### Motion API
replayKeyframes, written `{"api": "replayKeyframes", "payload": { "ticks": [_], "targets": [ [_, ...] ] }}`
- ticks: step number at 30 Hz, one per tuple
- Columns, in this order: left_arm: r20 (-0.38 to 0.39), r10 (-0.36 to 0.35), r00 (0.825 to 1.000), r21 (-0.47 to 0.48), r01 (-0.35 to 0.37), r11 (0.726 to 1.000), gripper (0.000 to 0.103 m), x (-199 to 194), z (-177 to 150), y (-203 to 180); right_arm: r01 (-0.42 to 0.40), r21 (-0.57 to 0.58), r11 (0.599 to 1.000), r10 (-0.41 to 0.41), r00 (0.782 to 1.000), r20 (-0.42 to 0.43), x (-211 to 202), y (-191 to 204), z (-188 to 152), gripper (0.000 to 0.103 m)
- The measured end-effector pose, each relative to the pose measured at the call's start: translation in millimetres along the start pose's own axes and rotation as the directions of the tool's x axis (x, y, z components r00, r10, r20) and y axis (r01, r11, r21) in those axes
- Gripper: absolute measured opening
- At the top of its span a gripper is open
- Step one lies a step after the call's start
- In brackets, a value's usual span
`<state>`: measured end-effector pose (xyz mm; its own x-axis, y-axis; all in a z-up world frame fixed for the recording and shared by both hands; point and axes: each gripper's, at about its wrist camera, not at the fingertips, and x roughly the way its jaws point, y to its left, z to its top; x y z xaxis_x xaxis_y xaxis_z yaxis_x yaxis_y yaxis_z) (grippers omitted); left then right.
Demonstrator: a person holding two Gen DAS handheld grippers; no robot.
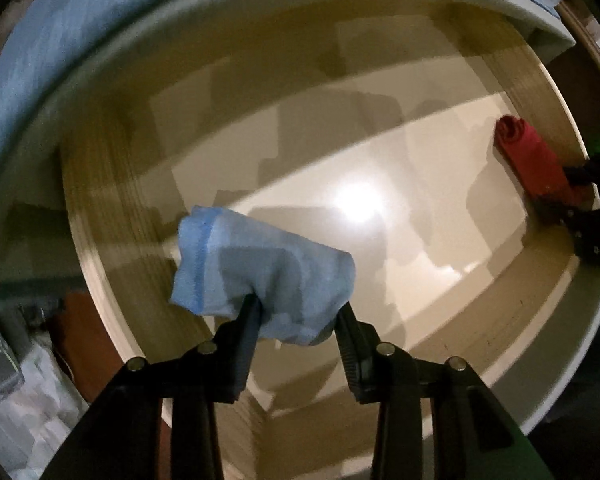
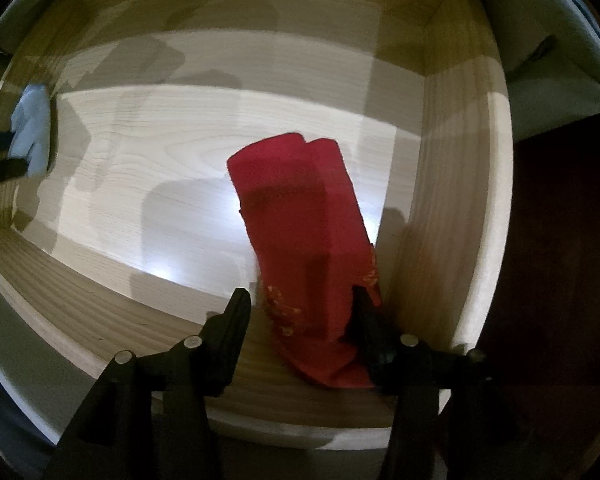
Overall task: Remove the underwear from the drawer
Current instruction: 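Lift the pale blue sock out of the drawer with the left tool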
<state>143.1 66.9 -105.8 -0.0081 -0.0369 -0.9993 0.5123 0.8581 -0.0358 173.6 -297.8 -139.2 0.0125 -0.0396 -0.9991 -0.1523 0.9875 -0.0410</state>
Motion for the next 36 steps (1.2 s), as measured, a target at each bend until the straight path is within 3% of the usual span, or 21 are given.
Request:
{"api": "replayKeyframes", "payload": {
  "ticks": [6,7,14,22,26,28,32,36],
  "targets": [
    [-0.022,-0.039,0.999,-0.031,0.038,0.999,0.037,-0.2,-11.6,-1.3,0.017,-0.017,1.000,-0.017,1.000,-0.010,-2.6,4.0,3.8,0.053],
    [-0.024,-0.041,0.999,-0.035,0.040,0.999,0.037,2.3,0.5,-1.1,0.018,-0.023,1.000,-0.018,1.000,-0.009,-4.5,5.1,4.9,0.053],
    [-0.045,-0.102,0.994,-0.053,0.100,0.994,0.037,4.4,1.8,-2.1,-0.019,-0.002,1.000,0.019,1.000,0.000,-15.6,-0.6,15.6,0.053],
    [-0.050,-0.152,0.987,-0.081,0.148,0.986,0.038,4.7,-5.6,7.8,-0.005,-0.012,1.000,0.005,1.000,-0.030,-9.0,-1.1,34.1,0.053],
    [-0.023,-0.168,0.986,-0.173,0.162,0.972,0.041,-8.8,-15.6,-4.9,-0.001,-0.025,1.000,0.000,0.999,-0.037,-9.6,4.9,40.9,0.053],
    [-0.012,-0.177,0.984,-0.206,0.171,0.964,0.054,-14.9,-20.9,-5.1,0.002,-0.033,0.999,-0.003,0.999,-0.034,-10.6,7.3,42.6,0.054],
    [0.001,-0.201,0.980,-0.293,0.192,0.937,0.058,-17.4,-23.3,-9.2,0.014,-0.048,0.999,-0.015,1.000,-0.025,-11.7,15.5,41.8,0.053],
    [-0.014,-0.191,0.982,-0.372,0.172,0.912,0.058,-12.6,-20.1,-9.1,0.007,-0.022,1.000,-0.007,1.000,-0.024,-14.8,23.4,40.6,0.039]
  ]
}}
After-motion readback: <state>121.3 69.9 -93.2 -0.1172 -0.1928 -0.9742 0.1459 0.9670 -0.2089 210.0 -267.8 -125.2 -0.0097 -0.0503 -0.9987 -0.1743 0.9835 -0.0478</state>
